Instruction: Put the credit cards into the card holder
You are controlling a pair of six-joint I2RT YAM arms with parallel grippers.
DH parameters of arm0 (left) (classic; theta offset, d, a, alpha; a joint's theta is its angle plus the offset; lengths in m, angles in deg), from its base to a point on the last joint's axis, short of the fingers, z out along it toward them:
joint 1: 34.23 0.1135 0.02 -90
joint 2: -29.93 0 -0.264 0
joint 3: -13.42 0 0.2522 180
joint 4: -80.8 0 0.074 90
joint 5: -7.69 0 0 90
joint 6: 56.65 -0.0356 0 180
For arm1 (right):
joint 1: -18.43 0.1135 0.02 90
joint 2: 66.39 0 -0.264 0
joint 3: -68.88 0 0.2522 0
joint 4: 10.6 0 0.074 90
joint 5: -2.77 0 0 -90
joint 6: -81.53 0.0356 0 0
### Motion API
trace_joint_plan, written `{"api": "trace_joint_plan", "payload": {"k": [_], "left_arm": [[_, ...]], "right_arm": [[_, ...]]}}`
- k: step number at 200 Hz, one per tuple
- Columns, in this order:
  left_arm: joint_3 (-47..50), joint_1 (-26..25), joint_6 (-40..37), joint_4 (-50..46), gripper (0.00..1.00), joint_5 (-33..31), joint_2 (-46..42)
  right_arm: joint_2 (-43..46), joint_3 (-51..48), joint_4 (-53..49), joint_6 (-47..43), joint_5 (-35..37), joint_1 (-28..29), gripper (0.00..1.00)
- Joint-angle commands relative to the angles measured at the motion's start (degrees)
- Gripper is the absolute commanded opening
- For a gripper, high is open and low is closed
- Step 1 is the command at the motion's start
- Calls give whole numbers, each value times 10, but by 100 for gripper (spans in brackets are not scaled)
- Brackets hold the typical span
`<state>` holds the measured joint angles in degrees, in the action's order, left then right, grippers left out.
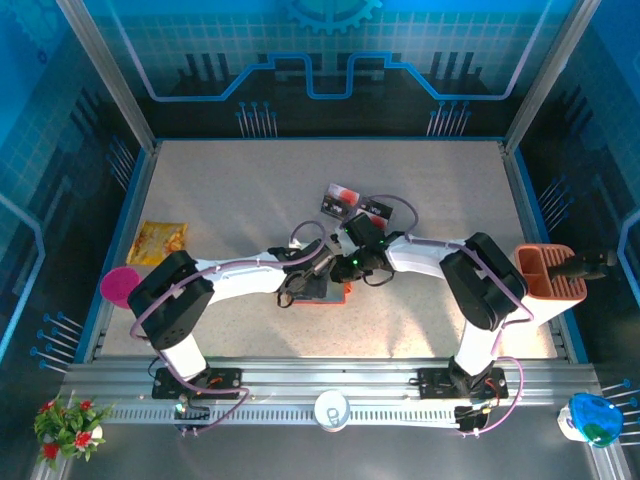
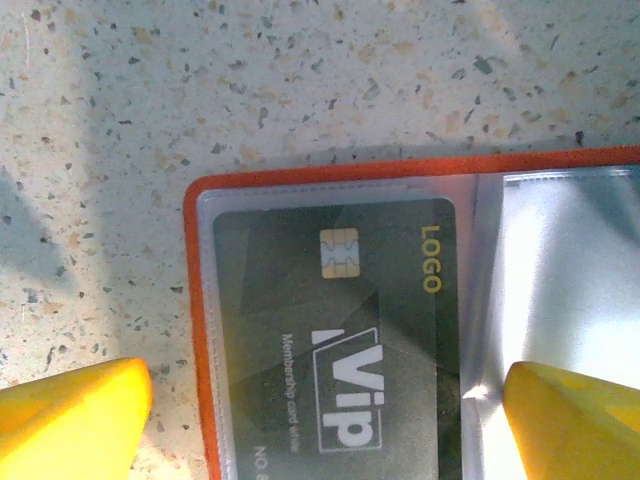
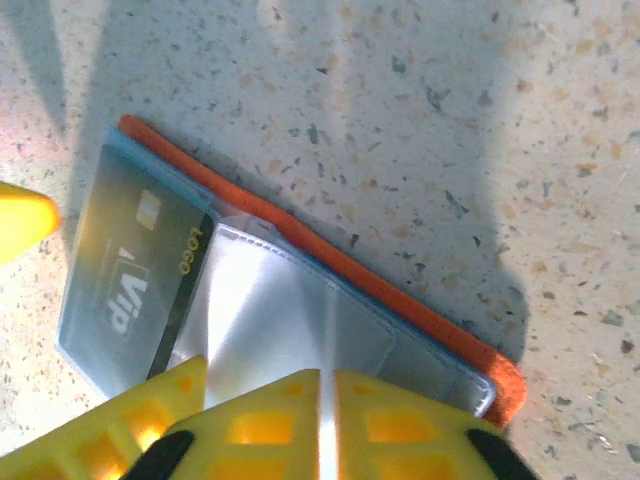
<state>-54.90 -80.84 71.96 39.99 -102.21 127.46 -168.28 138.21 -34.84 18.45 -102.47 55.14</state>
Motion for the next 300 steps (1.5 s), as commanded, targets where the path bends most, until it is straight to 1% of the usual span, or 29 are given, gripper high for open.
{"api": "trace_joint_plan", "payload": {"k": [1,23,86,125,183,237,257,279,300], "left_arm": [[18,3,-1,-5,91,2,3],[22,2,-1,1,90,5,-1],[30,3,2,7,88,6,-10],[32,2,2,9,88,8,-13],[38,3,2,14,88,9,-20],[39,2,-1,16,88,10,-25],[38,3,-2,16,89,7,-33],[36,4,-6,13,90,3,-48],[34,7,-10,10,91,0,-66]], "right_arm": [[30,-8,-3,16,7,2,21],[28,-14,4,24,7,2,28],[-1,-20,27,42,-1,1,35],[-19,-16,42,52,-23,-2,35],[-37,1,45,58,-57,-2,30],[-41,8,51,69,-78,-4,29],[-39,11,50,70,-84,-5,29],[-37,17,43,69,-86,-5,33],[-36,21,39,69,-87,-6,34]]}}
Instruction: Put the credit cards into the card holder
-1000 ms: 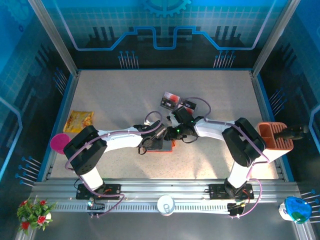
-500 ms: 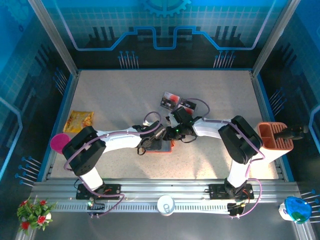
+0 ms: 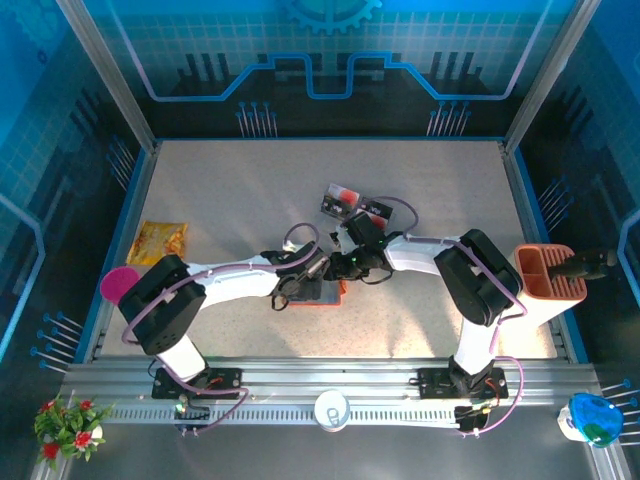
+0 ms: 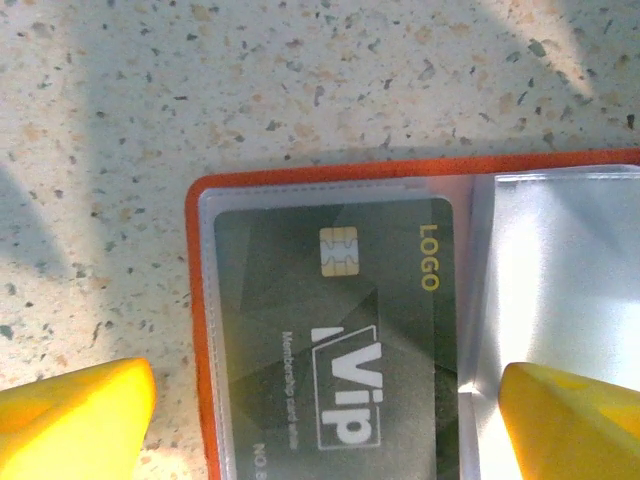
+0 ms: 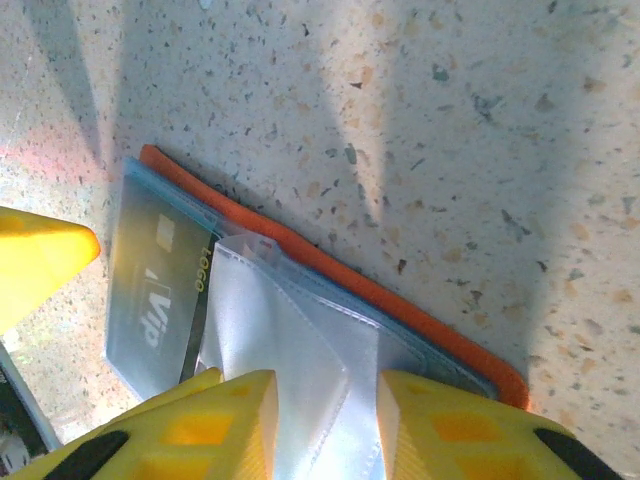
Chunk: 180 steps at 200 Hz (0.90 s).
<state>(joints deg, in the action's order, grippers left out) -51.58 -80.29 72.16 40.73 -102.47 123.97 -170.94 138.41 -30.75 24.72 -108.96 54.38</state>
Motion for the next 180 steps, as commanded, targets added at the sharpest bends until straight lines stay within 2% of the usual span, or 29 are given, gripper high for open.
{"api": "trace_joint_plan", "payload": {"k": [1,101,180], "left_arm": [[1,1,-12,2,91,3,-32],[28,31,-2,-6,95,-9,-125],[71,85,14,-17,99,-6,-208]], "right_arm": [[-9,19,-3,7,-22,2,34],[6,26,2,27,-39,11,35],[17,61,-24,45,-27,55,49]]}}
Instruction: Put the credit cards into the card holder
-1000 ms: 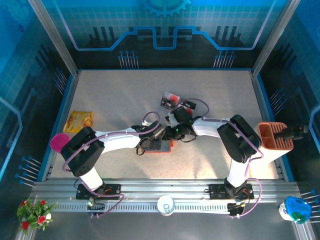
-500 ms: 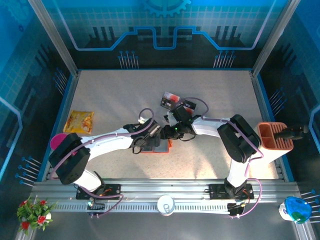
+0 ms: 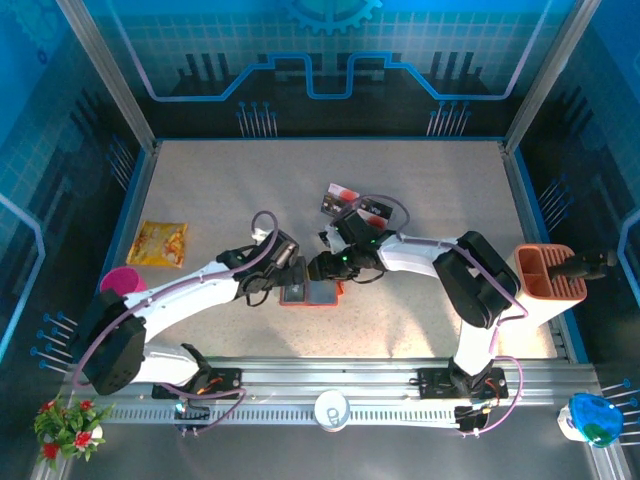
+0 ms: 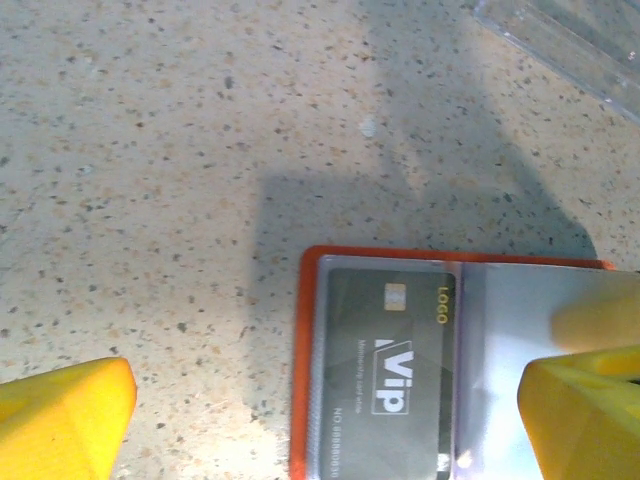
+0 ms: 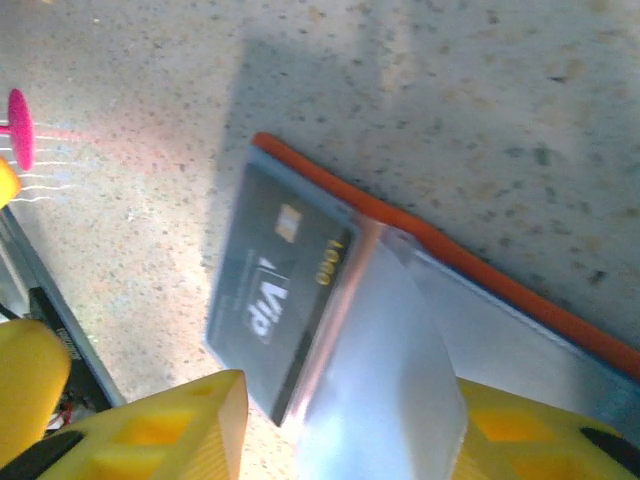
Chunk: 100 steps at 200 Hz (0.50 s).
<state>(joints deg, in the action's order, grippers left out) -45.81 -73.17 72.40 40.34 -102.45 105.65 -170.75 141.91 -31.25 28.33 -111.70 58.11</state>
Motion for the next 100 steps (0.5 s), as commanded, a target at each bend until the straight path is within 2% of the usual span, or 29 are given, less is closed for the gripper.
{"api": "trace_joint_plan", "payload": {"k": [1,100], "left_arm": [[14,14,12,-14,99,-7,-26],[63,72,14,-32,99,9,-135]], "right_arm": [[15,28,-20,10,1,19,50],[-60,128,-56,20,19,61,57]]}}
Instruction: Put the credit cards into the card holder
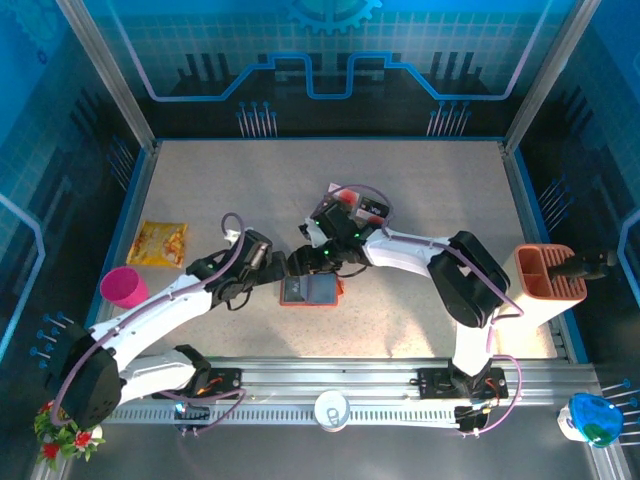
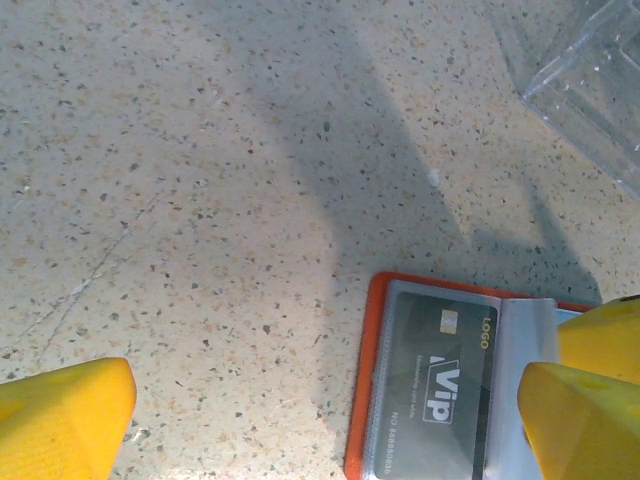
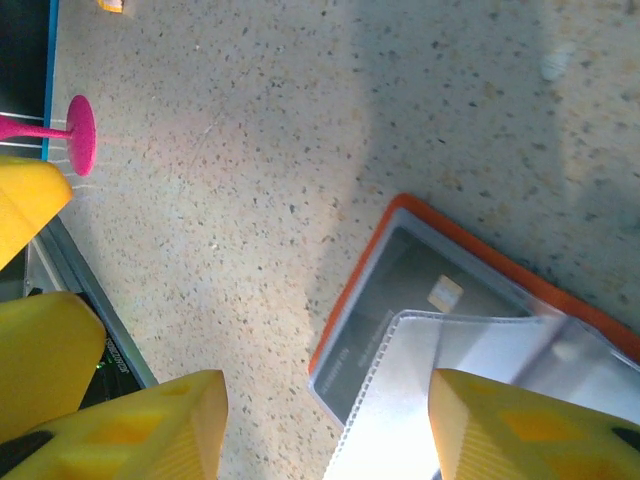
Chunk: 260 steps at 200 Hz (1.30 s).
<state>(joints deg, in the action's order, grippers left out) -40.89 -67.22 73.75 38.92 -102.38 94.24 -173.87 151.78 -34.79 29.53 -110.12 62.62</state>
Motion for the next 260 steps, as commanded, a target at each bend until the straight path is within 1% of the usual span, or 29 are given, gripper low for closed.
{"api": "trace_joint_plan", "payload": {"k": [1,60,98,143,187,207,234,249,260], "left_arm": [[14,12,0,-19,99,8,-22],[23,30,-5,-26,99,21,-44],[21,32,-7,-28,99,25,-43],[20,33,-6,-23,99,26,-37],[20,33,-5,-15,99,26,-30],[22,33,-2,-8,99,26,-27],[30,33,8,7,99,31,-26],[29,34,11,9,99,31,-21],[27,34,12,11,99,32,-16]], "right_arm": [[-30,30,-21,8,3,15,57],[-91,61,-14,19,0,24,57],[-100,58,1,28,-11,23,57],[-70,51,36,43,-41,10,57],[-5,52,33,36,-59,-30,56],[24,58,3,12,-59,-58,56],[54,76,-81,-59,-27,-104,56],[66,97,-147,-119,15,-126,56],[69,116,-201,-172,66,-138,55]]}}
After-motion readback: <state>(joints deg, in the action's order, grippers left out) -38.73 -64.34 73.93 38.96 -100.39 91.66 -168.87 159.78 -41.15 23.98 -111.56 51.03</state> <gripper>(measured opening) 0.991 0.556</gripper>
